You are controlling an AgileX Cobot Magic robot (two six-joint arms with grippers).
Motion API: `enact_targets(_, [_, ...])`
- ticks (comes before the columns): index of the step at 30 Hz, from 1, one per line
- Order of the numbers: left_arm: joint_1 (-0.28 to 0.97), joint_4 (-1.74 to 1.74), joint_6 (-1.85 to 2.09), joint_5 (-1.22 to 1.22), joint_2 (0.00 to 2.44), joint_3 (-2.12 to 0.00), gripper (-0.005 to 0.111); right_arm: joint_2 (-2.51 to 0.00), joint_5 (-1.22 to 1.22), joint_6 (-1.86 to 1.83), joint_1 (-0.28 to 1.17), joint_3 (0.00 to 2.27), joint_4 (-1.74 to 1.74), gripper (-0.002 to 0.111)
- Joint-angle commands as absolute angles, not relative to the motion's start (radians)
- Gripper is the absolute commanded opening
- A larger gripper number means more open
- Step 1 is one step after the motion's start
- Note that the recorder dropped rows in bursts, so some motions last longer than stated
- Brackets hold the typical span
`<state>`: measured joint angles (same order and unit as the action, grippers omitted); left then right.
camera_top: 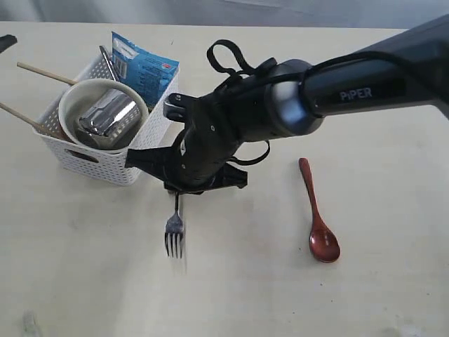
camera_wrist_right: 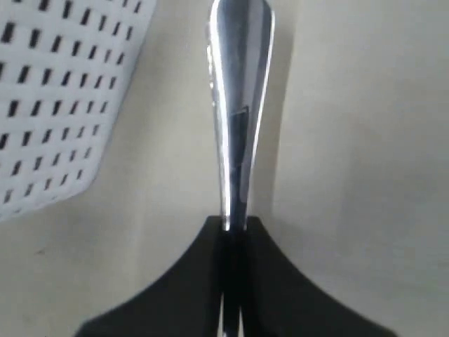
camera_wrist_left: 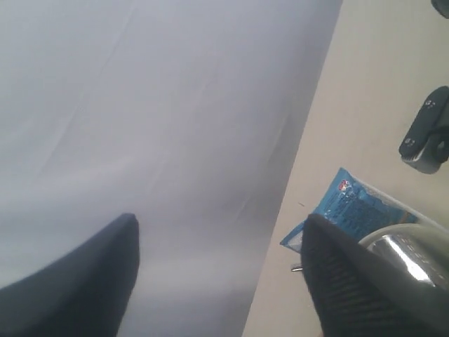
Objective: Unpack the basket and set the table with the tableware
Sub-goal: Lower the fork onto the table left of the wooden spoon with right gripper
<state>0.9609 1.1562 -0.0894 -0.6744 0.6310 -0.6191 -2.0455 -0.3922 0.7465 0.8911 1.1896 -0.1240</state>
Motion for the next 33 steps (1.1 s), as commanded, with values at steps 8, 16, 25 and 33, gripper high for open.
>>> enact_targets(8, [0.965,1.155,-0.123,-0.658,0.624,-0.618,0.063,-2.046,-0.529,1.006,0.971,1.185,0.124,0.0])
enact_targets(16, [0.965,1.155,-0.128,-0.658,0.624,-0.618,0.063,-2.046,-0.522,1.006,0.971,1.185,0.133,0.0])
enact_targets(25, [0.965,1.155,-0.128,-0.658,0.624,-0.618,0.063,-2.046,-0.515,1.006,0.971,1.185,0.135,0.046])
enact_targets(33, [0.965,1.151,-0.128,-0.66,0.624,-0.618,0.063,-2.046,-0.486,1.009,0.971,1.185,0.142,0.056])
